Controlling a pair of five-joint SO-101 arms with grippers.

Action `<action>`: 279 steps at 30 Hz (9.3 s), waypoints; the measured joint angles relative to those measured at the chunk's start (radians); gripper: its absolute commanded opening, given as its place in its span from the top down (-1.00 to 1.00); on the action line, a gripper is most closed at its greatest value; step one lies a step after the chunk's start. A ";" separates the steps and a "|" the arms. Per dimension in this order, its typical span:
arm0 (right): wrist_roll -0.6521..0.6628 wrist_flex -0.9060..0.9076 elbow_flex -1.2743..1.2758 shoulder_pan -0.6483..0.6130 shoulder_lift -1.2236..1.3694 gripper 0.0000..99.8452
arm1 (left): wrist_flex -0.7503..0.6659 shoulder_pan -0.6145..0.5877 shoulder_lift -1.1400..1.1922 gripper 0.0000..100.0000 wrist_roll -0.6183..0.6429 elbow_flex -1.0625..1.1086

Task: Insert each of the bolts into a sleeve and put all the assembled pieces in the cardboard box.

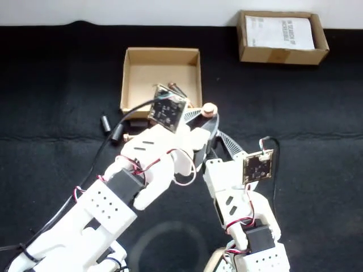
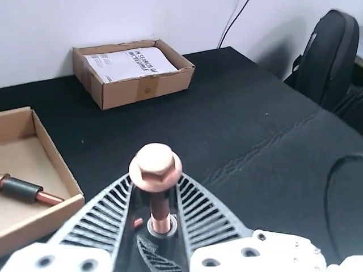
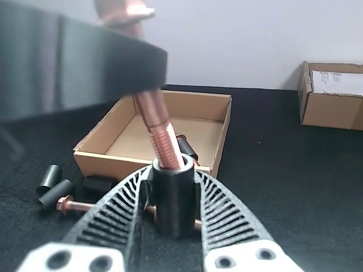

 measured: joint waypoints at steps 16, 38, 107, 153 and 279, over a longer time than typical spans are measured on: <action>0.041 0.011 0.000 -0.002 0.005 0.98 | 0.009 -0.005 0.222 0.92 -0.028 -0.034; 0.060 -0.055 0.003 0.034 0.000 0.98 | 0.833 -0.091 -0.427 0.57 -0.031 0.002; 0.008 0.649 -2.489 -0.089 2.544 0.98 | 0.384 -0.798 -1.019 0.98 -0.029 0.841; 0.095 1.363 -2.940 -0.236 2.650 0.52 | 0.204 -1.284 -1.019 0.98 -0.029 0.841; 0.100 1.363 -1.883 -0.144 1.758 0.98 | 0.368 -0.882 -1.019 0.98 0.175 0.841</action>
